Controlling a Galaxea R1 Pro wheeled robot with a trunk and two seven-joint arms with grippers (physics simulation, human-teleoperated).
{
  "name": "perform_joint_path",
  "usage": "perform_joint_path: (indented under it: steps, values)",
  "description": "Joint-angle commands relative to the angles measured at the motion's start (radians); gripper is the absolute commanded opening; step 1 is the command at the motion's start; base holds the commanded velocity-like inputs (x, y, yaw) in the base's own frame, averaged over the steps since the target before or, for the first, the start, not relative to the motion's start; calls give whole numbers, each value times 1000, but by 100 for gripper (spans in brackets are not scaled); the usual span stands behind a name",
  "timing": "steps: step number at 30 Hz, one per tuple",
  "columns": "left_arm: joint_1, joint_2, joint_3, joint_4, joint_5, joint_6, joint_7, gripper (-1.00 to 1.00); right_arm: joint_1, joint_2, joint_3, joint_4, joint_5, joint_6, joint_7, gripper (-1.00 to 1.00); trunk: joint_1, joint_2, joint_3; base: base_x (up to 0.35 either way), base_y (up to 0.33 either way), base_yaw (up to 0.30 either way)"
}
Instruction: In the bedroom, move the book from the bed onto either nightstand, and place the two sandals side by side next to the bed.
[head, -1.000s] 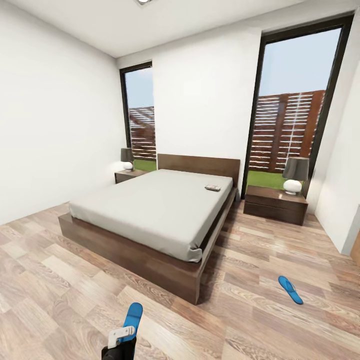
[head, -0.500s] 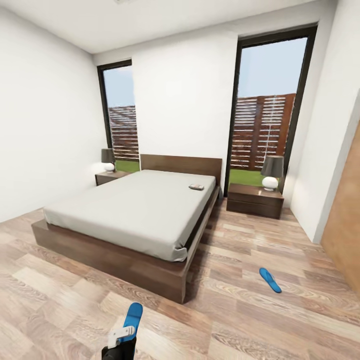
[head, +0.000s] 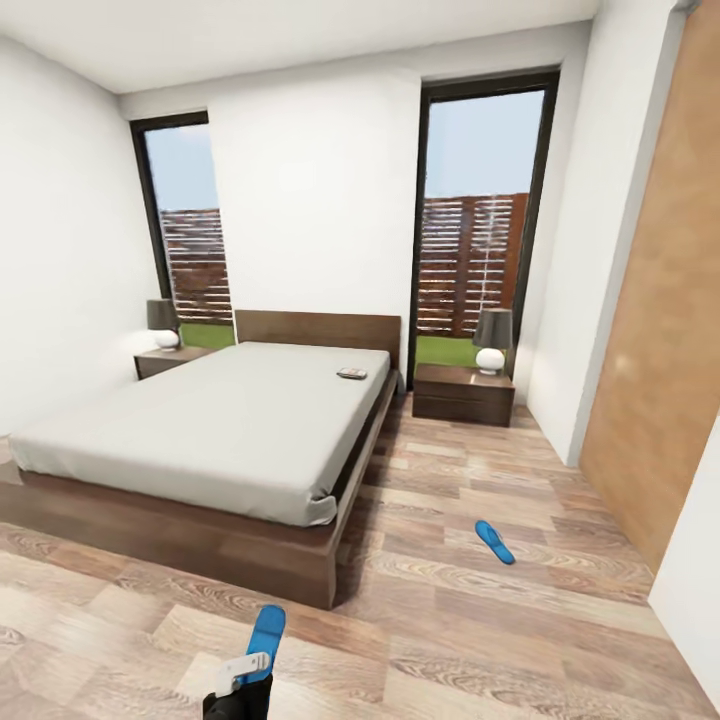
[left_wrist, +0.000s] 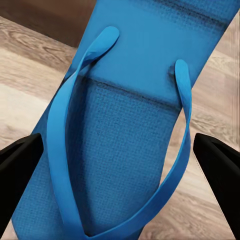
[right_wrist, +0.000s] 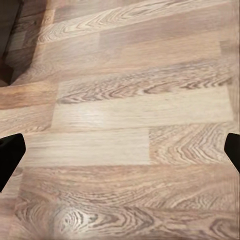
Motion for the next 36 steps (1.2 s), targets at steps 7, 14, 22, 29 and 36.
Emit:
perform_joint_path:
  steps: [7, 14, 22, 29, 36]
  values:
    - [-1, 0, -8, 1, 10, -5, -1, -100, 0, 0, -1, 0, -8, 1, 6, 100, 0, 0, -1, 0, 0, -280]
    - [-1, 0, -8, 1, 10, -4, -1, -100, 0, 0, -1, 0, -8, 1, 5, 100, 0, 0, -1, 0, 0, -282]
    - [-1, 0, -8, 1, 10, -4, -1, -100, 0, 0, 0, 0, -8, 1, 5, 100, 0, 0, -1, 0, 0, -284]
    - [-1, 1, -8, 1, 10, -4, -1, -100, 0, 0, 0, 0, -9, 1, 6, 100, 0, 0, -1, 0, 0, -284]
    - [-1, 0, -8, 1, 10, -4, -1, -100, 0, 1, 0, 0, -8, 1, 6, 100, 0, 0, -1, 0, 0, -284]
